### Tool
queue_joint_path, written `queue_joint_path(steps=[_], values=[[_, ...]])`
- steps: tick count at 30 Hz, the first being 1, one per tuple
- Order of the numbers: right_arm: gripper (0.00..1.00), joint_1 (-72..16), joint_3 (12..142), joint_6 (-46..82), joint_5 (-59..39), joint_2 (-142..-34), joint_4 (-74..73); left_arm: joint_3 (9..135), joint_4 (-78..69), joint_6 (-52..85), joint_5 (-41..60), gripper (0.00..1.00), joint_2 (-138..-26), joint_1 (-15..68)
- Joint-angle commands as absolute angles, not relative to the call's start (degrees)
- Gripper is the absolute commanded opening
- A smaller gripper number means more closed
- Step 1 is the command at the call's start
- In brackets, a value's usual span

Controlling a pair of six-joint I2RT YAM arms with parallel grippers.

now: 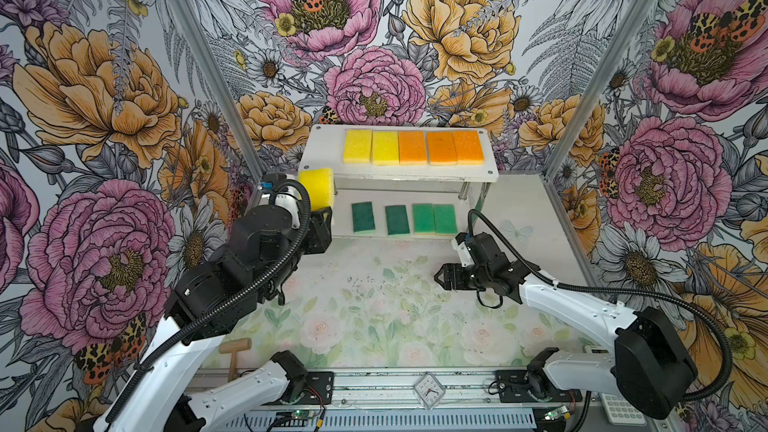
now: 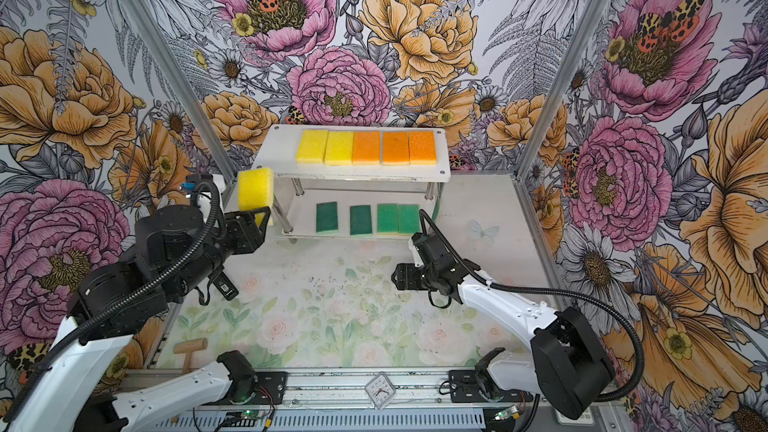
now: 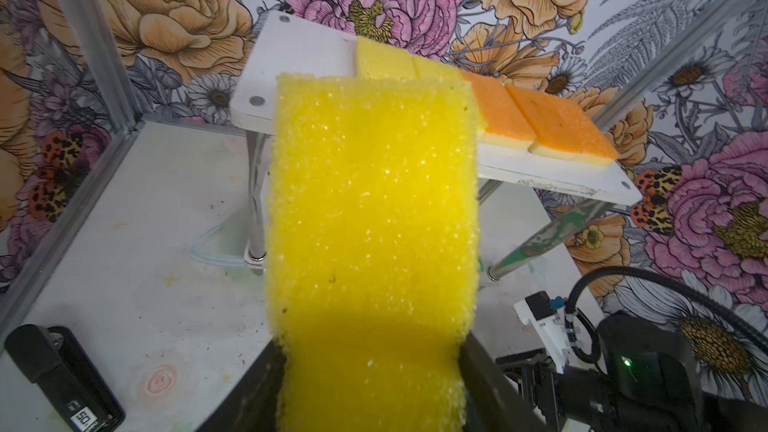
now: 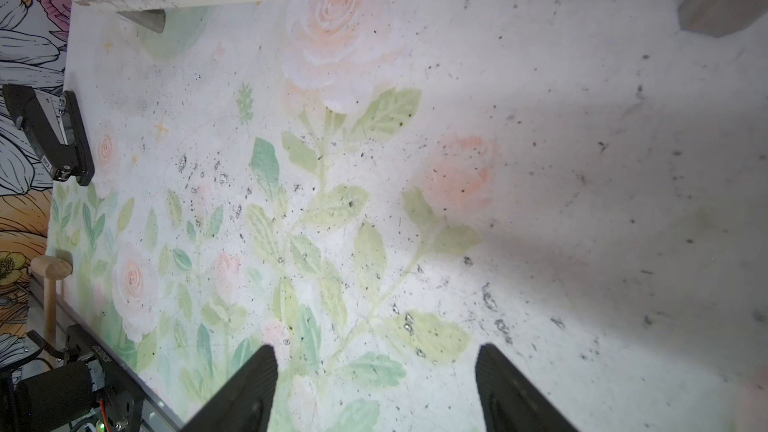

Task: Place and organize the cleaning sponges onto the shelf
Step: 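Carry the yellow sponge up to the top shelf beside the yellow sponges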

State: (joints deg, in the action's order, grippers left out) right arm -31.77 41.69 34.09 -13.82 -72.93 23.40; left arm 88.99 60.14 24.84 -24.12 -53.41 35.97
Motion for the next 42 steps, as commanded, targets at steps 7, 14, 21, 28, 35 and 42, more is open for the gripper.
queue_joint_path(steps=[7,14,21,28,35,42], values=[[0.77,-31.29,42.81,35.33,-13.98,-72.27,22.85,99.78,60.79,16.13,-8.48,0.56,-64.46,18.53],[0.77,-31.29,42.47,35.85,-13.73,-72.18,22.85,108.02,60.61,13.55,-1.51,0.56,-73.83,12.1],[0.77,-31.29,42.22,36.2,-13.49,-71.87,22.8,114.0,60.64,10.48,1.58,0.56,-82.27,9.07],[0.77,-31.29,41.92,36.55,-13.47,-71.57,22.85,118.75,60.64,9.38,3.17,0.56,-88.75,8.61],[0.77,-31.29,41.48,36.65,-13.19,-71.13,22.86,121.04,60.6,8.7,2.37,0.56,-93.36,8.61],[0.77,-31.29,41.41,36.61,-13.05,-71.2,22.85,123.29,60.68,8.82,2.69,0.55,-97.02,8.69]])
